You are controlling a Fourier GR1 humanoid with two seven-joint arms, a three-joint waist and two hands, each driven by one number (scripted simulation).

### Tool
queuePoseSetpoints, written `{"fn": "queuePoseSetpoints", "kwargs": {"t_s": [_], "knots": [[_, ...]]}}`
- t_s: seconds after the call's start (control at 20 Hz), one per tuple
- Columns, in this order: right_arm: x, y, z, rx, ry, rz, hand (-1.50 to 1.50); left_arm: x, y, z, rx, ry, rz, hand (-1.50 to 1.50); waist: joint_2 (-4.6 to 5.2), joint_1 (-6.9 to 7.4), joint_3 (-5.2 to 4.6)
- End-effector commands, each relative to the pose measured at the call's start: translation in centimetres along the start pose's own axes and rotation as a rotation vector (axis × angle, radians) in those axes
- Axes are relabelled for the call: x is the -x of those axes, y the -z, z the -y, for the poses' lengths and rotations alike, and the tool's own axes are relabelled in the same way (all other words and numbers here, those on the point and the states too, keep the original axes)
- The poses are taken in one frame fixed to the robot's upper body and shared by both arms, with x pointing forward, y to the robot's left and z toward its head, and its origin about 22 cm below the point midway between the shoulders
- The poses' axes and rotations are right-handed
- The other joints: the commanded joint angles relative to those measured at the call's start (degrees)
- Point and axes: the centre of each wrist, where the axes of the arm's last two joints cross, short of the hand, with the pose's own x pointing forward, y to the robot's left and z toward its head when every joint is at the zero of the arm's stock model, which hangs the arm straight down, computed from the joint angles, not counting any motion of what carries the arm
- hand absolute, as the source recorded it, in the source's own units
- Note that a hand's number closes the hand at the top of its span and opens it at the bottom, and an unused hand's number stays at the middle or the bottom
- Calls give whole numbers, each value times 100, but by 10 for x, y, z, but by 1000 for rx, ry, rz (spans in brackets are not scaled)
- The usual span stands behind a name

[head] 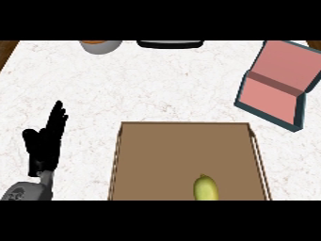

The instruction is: Pick the lemon from the tray and place it in the cardboard box

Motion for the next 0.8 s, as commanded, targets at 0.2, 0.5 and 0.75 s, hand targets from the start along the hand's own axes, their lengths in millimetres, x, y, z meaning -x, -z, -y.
{"fn": "queuePoseSetpoints", "kwargs": {"t_s": [0.2, 0.5, 0.75], "knots": [[-23, 12, -22, -32, 0, -94, -150, -5, 5, 2, -20, 3, 6, 0, -13, -60, 1], [-36, 25, -42, -37, -8, -124, -150, -11, 3, -8, -12, -18, -18, 0, -37, -50, 4], [-54, 50, -40, -59, -30, -172, -150, 4, -7, -10, -6, 24, -3, 0, -50, -24, 4]]}}
